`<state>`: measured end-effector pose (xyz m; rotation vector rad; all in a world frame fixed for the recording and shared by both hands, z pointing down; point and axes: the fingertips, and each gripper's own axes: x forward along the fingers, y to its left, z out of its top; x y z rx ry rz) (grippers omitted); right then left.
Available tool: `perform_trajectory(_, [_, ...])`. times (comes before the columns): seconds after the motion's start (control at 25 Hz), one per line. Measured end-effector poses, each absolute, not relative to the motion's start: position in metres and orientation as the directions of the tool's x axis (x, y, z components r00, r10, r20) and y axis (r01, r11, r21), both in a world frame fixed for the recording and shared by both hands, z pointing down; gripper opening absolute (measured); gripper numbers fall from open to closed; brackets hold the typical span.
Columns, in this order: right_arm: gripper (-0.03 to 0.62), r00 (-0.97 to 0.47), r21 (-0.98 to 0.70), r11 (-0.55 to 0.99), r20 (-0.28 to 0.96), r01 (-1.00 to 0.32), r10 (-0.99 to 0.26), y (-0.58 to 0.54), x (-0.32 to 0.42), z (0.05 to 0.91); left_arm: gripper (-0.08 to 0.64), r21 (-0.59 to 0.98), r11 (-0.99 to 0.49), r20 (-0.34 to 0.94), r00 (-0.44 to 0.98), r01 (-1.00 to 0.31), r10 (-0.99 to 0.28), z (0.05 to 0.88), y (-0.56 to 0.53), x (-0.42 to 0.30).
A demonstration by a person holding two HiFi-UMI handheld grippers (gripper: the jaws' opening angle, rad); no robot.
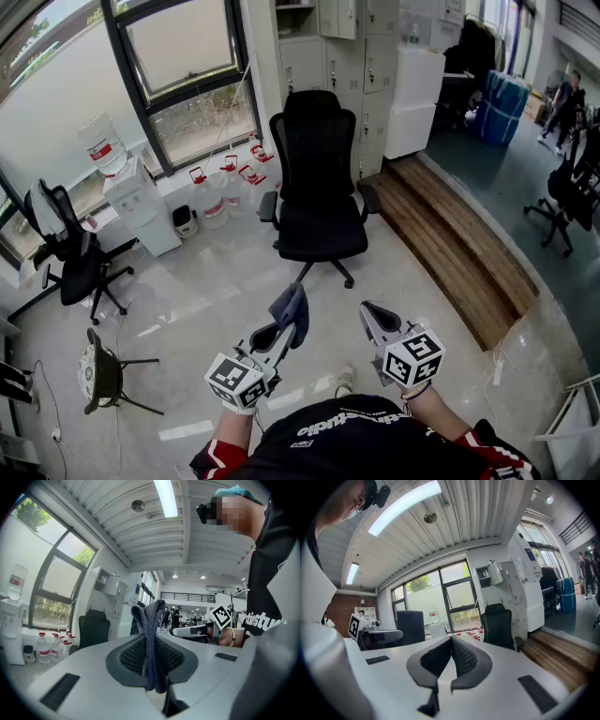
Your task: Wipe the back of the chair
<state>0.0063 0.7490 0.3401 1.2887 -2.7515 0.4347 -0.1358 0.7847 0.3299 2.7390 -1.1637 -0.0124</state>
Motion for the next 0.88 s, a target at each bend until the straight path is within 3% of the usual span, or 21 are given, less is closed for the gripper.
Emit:
perform_trajectory(0.56, [0.015, -0.635, -0.24, 0.595, 0.149, -0.767, -0.758, 0.71, 0.014, 0.337, 0.054, 0.198, -0.675, 0.059, 0.696, -0.71, -0.715, 0.331, 0.74, -0.136])
perform_trajectory(0.88, [0.015, -0.625, -0.244, 0.58, 0.19, -0.777, -0.757, 0.655, 0.043, 0.347, 0.054, 0.211, -0.685, 0.067, 0.71, -0.697, -0.701, 0.329, 0.674, -0.11])
